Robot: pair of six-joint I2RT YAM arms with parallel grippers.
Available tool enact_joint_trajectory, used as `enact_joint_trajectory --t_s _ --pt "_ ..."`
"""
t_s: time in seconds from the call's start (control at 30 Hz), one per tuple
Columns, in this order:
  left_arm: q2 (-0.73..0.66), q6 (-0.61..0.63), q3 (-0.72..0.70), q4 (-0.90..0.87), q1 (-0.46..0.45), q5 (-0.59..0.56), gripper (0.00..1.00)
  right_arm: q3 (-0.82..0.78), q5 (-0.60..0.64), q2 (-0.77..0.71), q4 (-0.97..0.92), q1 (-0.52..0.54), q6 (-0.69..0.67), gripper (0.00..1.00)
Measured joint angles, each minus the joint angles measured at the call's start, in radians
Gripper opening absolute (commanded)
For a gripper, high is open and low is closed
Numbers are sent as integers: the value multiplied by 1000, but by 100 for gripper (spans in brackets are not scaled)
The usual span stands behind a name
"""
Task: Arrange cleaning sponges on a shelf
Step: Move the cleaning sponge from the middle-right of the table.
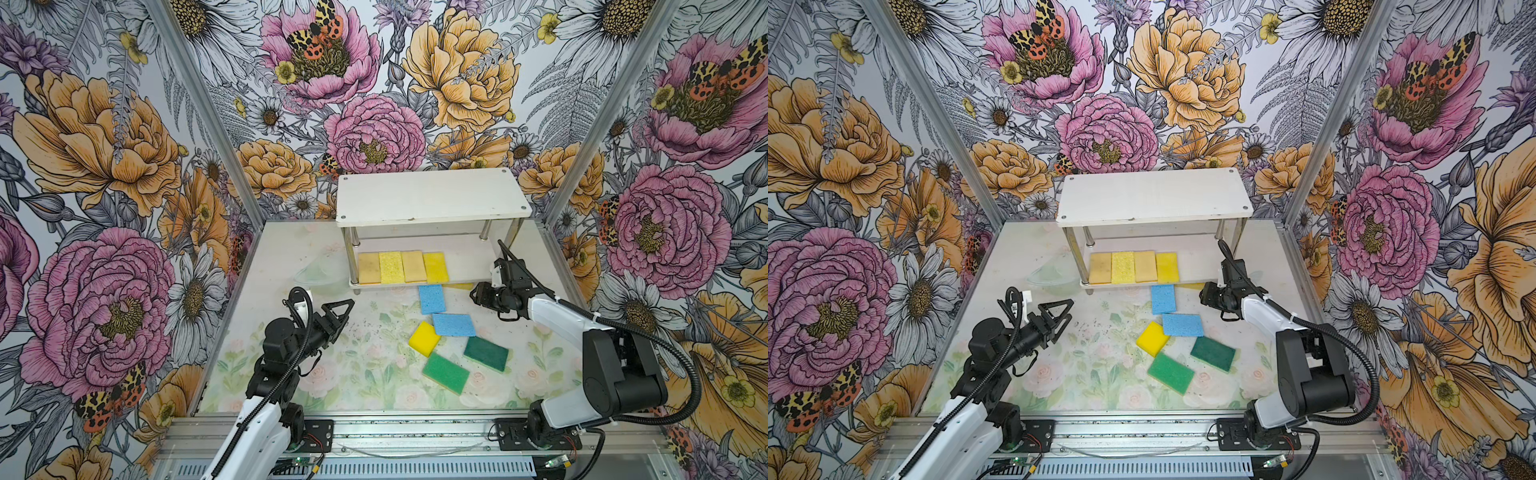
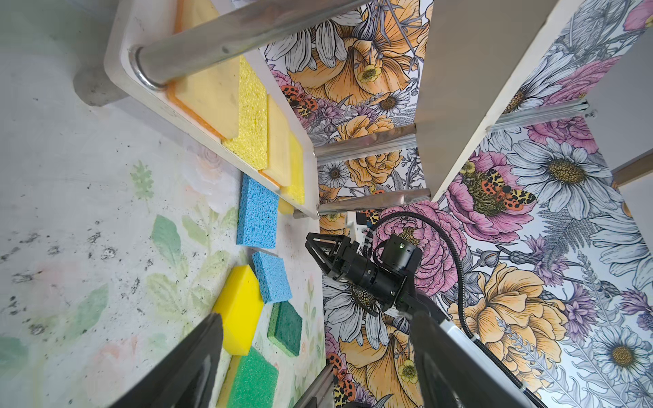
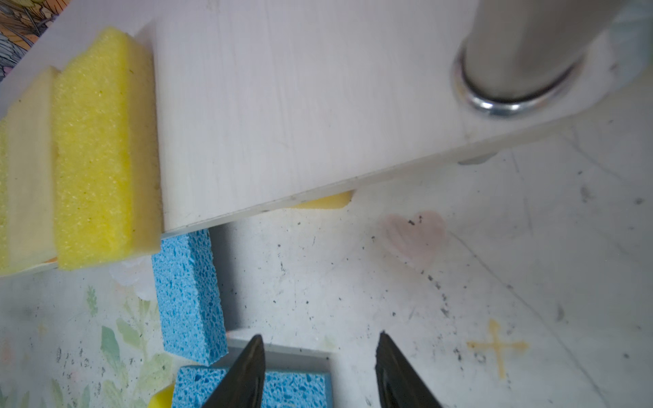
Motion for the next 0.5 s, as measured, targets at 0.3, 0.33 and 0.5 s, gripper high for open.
enact_joint_trajectory --t_s 0.3,0.33,0.5 --pt "0 0 0 0 30 16 85 12 16 68 83 -12 -74 50" --pt "0 0 0 0 32 18 85 14 14 80 89 -15 -75 50" --pt "0 -2 0 0 33 23 85 14 2 116 130 -26 -84 49"
